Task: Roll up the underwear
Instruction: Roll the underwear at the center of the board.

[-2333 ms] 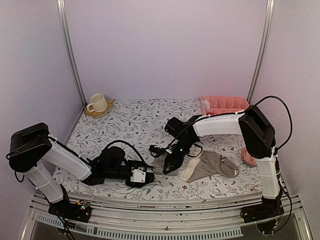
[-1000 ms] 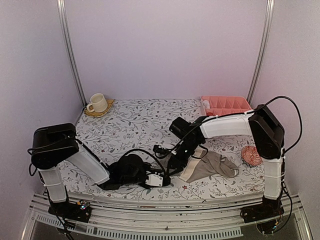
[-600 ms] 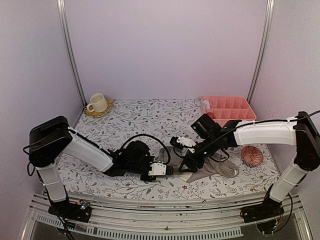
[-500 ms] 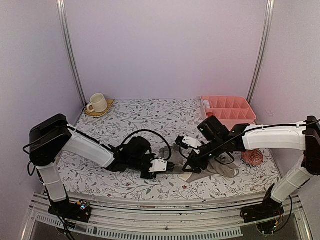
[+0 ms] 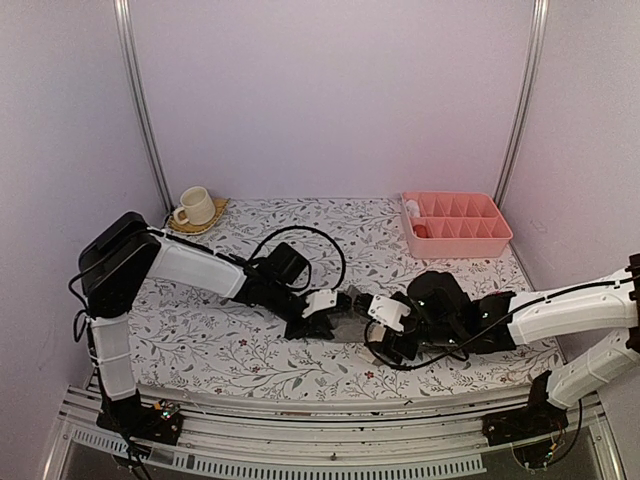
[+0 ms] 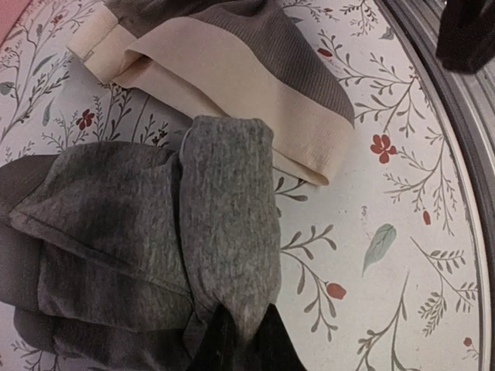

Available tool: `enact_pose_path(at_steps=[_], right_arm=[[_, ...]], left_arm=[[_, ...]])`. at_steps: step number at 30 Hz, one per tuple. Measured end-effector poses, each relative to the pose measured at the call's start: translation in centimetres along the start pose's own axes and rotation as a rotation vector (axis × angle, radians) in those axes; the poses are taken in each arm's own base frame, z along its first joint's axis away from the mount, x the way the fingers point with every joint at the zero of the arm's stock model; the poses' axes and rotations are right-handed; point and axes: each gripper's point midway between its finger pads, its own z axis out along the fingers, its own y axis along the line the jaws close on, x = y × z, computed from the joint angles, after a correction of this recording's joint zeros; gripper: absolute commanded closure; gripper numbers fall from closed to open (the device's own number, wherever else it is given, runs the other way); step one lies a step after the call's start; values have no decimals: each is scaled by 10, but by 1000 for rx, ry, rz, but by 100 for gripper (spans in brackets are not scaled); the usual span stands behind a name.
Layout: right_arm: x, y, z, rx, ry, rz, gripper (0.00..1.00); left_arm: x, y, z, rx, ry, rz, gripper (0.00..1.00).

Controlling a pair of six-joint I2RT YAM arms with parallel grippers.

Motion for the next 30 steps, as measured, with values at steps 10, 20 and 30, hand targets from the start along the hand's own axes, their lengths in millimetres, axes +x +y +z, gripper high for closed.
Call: enact_pose_path(at_steps=[10, 20, 30], right_arm=[[11, 33, 41, 72, 79, -309, 29], [14, 28, 83, 161, 186, -506, 48], [15, 25, 101, 227, 244, -599, 64]], left_arm=[[-2, 5, 3, 151, 30, -138, 100], [0, 9, 4, 292, 32, -287, 100], [2, 9, 3, 343, 24, -344, 100]])
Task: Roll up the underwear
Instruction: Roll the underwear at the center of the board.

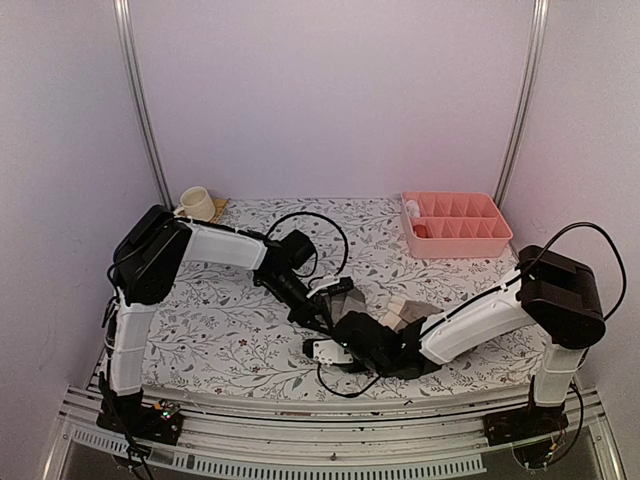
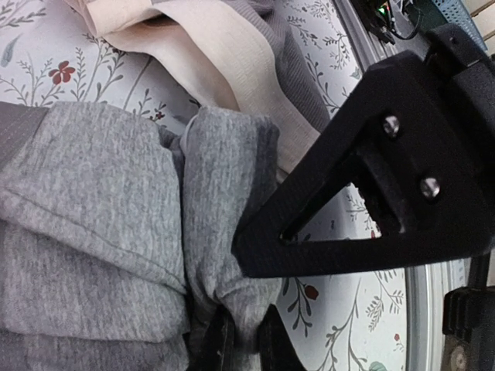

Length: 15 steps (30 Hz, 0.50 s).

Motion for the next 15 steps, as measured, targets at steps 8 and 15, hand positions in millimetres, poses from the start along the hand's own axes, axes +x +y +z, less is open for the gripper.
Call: enact_pose_path(at_steps=[8, 15], right_arm=[[4, -3, 8, 40, 46, -6, 71], [6, -5, 11, 12, 63, 25, 80]], left_arm=[[0, 0, 0, 0, 1, -1, 100], [3, 0, 0, -1, 2, 10, 63]])
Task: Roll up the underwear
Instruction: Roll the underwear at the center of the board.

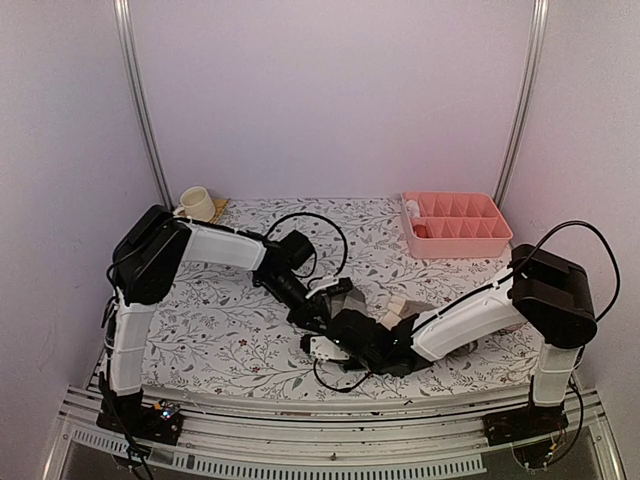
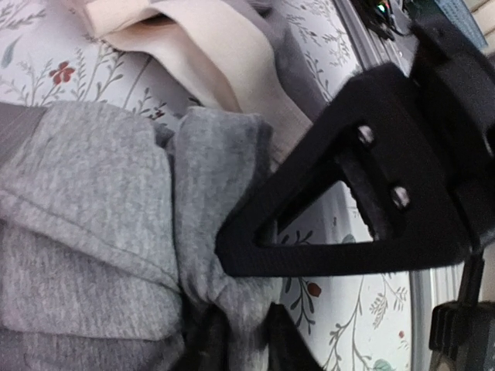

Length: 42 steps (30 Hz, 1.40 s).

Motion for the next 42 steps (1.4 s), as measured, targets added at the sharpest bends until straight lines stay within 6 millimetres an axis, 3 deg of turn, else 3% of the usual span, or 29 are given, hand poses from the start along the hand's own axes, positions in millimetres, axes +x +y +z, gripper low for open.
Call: enact_pose_path(at_steps=[9, 13, 20, 27, 31, 38, 42], right_arm=[[-4, 0, 4, -92, -20, 83, 87], [-10, 1, 3, -160, -45, 118, 87], [-12, -2, -1, -352, -82, 237, 88], [-15, -6, -2, -553, -90, 376, 87], [-25, -8, -3, -682, -84, 436, 87], [-38, -1, -6, -882, -80, 504, 87], [-39, 4, -12, -980, -92, 544, 86]], left_arm=[[11, -6, -13, -77, 10, 26, 24], [15, -4, -28, -158, -5, 50, 14], [8, -16, -66, -320, -104, 177, 15], [2, -36, -79, -390, -182, 339, 23], [9, -44, -72, -442, -176, 453, 24], [34, -55, -42, -519, -94, 606, 27], [30, -51, -42, -593, -93, 669, 30]])
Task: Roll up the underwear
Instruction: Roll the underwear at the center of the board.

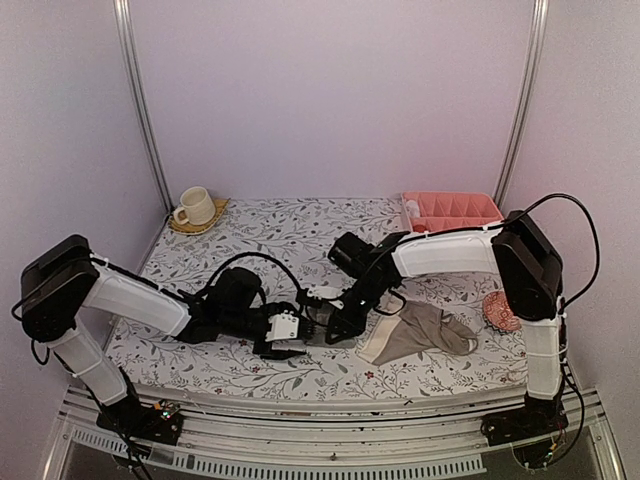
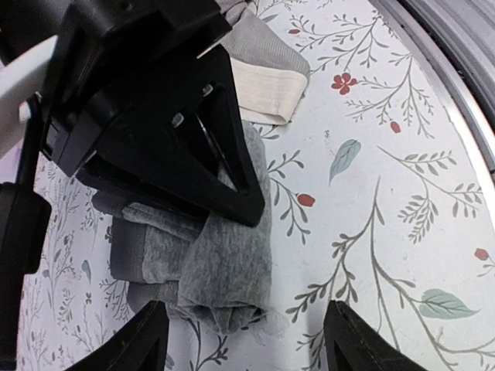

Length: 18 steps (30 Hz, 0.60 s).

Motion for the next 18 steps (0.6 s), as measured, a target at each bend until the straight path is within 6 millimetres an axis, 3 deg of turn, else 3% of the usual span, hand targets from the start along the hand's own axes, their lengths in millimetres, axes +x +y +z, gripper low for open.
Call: enact_pose_path(at_steps=[6, 11, 18], right_arm=[[2, 8, 1, -93, 3, 44, 85], [0, 12, 3, -134, 8, 59, 85], [0, 15, 5, -165, 7, 68, 85]], left_arm=[[-3, -5, 3, -54, 0, 84, 31], [-12, -9, 7, -83, -5, 140, 39], [-7, -11, 14, -103, 21, 165, 42]])
